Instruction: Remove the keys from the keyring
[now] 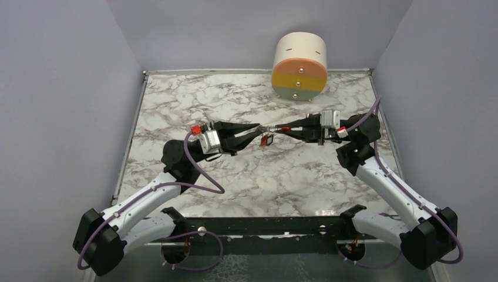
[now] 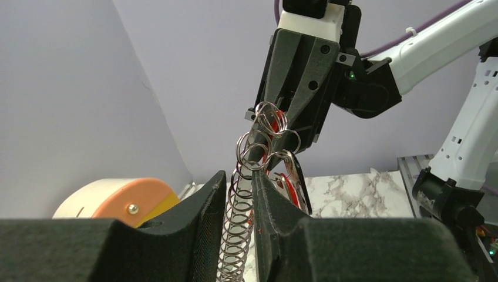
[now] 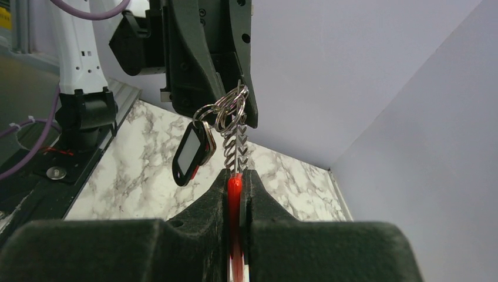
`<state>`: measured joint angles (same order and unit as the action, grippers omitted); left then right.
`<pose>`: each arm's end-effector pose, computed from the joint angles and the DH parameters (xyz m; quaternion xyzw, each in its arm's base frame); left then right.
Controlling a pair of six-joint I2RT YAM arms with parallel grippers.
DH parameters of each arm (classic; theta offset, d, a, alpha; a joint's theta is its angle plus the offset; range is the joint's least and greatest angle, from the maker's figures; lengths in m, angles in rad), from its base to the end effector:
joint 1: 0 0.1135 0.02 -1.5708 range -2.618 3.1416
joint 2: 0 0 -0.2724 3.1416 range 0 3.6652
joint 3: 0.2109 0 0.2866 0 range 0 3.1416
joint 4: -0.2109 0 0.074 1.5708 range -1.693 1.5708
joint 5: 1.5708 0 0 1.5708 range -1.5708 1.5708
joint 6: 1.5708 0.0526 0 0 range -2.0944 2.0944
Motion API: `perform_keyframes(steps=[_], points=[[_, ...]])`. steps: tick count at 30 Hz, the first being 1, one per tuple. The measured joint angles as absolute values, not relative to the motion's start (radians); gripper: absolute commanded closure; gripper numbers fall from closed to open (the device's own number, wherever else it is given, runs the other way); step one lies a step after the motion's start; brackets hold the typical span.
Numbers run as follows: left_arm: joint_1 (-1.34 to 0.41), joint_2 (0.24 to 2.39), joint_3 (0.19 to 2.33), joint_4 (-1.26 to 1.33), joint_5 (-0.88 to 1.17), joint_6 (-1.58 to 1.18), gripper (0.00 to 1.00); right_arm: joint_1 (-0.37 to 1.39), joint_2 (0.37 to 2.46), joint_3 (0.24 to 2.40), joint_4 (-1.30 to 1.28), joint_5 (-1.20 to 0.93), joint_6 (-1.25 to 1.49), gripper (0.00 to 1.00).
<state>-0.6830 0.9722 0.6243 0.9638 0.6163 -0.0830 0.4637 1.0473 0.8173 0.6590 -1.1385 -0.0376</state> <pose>0.1715 -0.1788 0.3669 0.3868 0.3387 -0.4456 0.7329 0.2091 0.1580 0.3839 -0.5522 0.3285 0.4345 0.6311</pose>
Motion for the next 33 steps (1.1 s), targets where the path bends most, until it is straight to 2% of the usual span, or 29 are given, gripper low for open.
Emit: perform_keyframes(steps=[12,33], points=[[-0.683,0.974,0.624,0.952,0.567,-0.043,0.6,0.461,1.054,0.818,0.667,-1.139,-0.027,0.98],[-0.686,0.9,0.601,0.765,0.493,0.118,0.64,0.47,1.047,0.818,0.675,-1.19,-0.001,0.98]])
